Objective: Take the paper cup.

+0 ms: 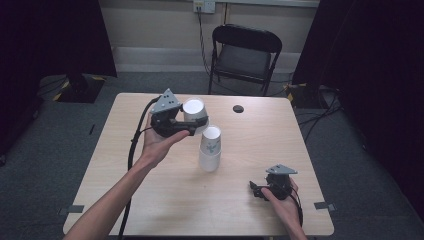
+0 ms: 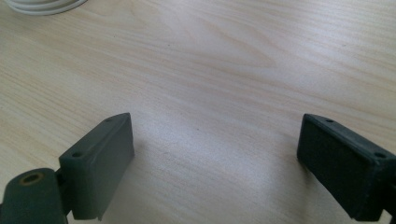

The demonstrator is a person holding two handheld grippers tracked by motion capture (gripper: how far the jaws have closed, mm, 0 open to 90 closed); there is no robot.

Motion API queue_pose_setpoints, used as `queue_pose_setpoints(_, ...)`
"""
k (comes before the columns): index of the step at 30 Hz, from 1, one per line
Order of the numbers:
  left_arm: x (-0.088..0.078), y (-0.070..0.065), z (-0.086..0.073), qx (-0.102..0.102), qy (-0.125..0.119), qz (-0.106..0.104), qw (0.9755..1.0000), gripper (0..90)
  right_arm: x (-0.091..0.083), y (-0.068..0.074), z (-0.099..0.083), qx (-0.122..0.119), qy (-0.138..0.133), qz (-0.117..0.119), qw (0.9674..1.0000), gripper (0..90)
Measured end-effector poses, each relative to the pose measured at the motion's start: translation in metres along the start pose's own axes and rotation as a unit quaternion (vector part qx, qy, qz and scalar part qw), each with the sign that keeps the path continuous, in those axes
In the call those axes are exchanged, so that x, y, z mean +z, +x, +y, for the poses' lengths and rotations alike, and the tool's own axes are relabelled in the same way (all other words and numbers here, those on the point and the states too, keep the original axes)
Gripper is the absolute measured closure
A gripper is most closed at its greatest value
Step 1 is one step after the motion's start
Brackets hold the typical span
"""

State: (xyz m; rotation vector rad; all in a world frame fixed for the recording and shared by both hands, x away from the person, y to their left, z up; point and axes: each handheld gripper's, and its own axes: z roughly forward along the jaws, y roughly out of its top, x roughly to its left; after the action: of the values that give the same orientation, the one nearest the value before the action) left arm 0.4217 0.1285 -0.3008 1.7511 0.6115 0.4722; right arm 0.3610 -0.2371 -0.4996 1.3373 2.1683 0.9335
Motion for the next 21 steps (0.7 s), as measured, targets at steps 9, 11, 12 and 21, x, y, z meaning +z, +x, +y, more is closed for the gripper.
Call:
queue_pose_setpoints(9,-0.026,0.005,-0.022,-0.016,0.027,0.002,0.9995,32.1,0.0,0.0,0.0,-0.003,-0.001,0.001,1.0,10.5)
queue_pose_setpoints(11,-0.034,0.006,-0.03,-0.021,0.032,-0.002,0.9993,32.1,0.0,0.0,0.0,-0.007,-0.001,0.006,1.0,10.5)
queue_pose_setpoints(12,-0.037,0.005,-0.033,-0.028,0.034,-0.003,0.999,32.1,0.0,0.001,0.0,-0.012,0.0,0.011,0.9999,10.5)
queue_pose_setpoints(21,-0.054,-0.003,-0.061,-0.055,0.031,-0.014,0.9979,32.3,-0.003,0.004,-0.001,-0.027,-0.002,0.027,0.9992,16.2)
